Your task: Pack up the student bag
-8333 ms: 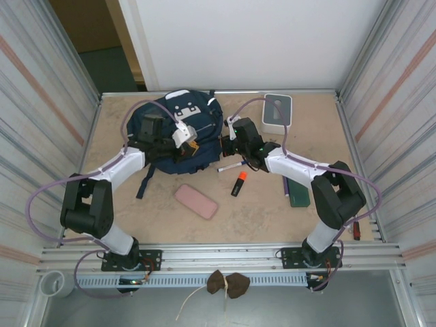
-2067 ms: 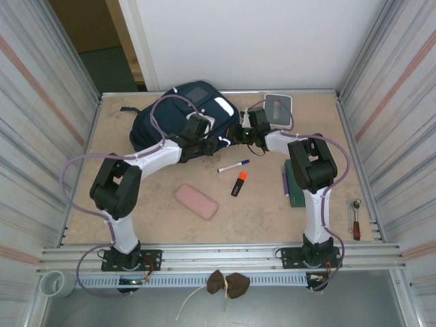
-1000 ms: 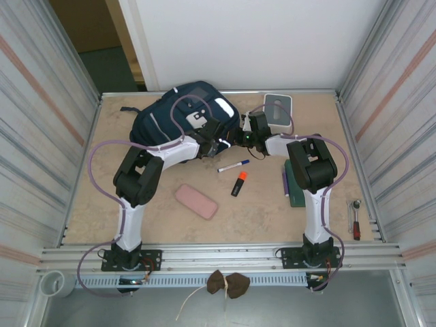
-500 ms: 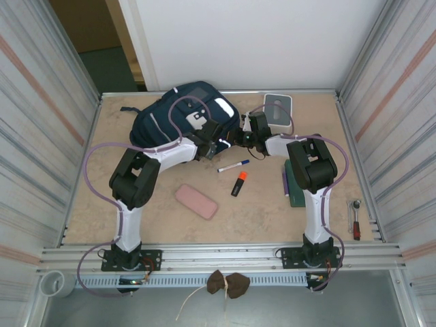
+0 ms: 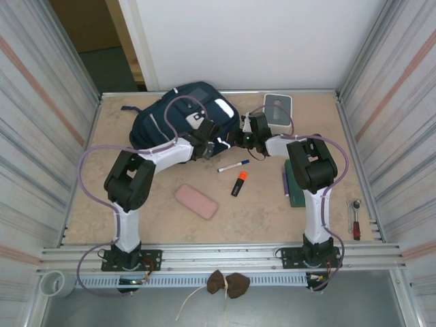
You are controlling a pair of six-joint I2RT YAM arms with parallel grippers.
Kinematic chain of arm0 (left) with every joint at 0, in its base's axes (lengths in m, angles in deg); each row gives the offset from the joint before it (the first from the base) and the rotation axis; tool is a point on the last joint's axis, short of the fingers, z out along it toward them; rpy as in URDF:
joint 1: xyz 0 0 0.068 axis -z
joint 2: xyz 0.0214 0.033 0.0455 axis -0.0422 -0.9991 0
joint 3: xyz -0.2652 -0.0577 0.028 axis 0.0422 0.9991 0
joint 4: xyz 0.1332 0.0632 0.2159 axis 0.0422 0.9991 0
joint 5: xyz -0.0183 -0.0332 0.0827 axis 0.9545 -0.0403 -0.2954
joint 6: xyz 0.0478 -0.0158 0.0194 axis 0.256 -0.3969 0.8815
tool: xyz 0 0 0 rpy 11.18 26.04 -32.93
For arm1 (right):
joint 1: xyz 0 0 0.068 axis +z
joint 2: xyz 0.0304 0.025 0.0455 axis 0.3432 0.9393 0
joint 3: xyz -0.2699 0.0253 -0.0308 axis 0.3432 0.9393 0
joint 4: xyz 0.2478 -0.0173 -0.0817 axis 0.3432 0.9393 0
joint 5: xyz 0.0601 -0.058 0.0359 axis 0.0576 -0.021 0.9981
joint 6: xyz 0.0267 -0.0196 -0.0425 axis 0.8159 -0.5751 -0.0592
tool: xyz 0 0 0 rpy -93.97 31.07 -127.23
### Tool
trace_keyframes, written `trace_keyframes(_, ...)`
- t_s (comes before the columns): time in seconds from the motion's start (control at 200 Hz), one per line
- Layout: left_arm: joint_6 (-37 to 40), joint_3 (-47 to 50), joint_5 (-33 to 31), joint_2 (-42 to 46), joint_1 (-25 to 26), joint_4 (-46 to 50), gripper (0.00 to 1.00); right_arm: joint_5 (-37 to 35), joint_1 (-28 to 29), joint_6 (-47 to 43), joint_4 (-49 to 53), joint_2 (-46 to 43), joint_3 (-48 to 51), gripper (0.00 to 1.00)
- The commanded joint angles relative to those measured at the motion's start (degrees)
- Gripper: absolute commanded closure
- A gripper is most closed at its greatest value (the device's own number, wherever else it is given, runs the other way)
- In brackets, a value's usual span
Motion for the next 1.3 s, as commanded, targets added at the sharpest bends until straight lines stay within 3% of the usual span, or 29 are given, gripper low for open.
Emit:
trace_keyframes(0.0,-2.79,2.6,5.73,4.83,-2.1,1.03,0.82,-0.78,-0.36,0.63,4.3,-0.17,1.46,0.84)
trace_keyframes(0.225,-5.74,6.27,18.06,6.58,-6.42,-3.15,0.78,-0.66,-0.43,0.7,4.3,0.13,1.4,0.84)
trace_keyframes(0.741,-9.8,11.42,30.75,8.24,-12.62,-9.2,0.76,-0.78,-0.44,0.67,4.56,0.37,1.23,0.85)
trace_keyframes(1.292,-9.1,11.83,31.12,7.34,-13.89,-8.95,0.93,0.06,-0.66,0.27,5.36,-0.53,0.31,0.84)
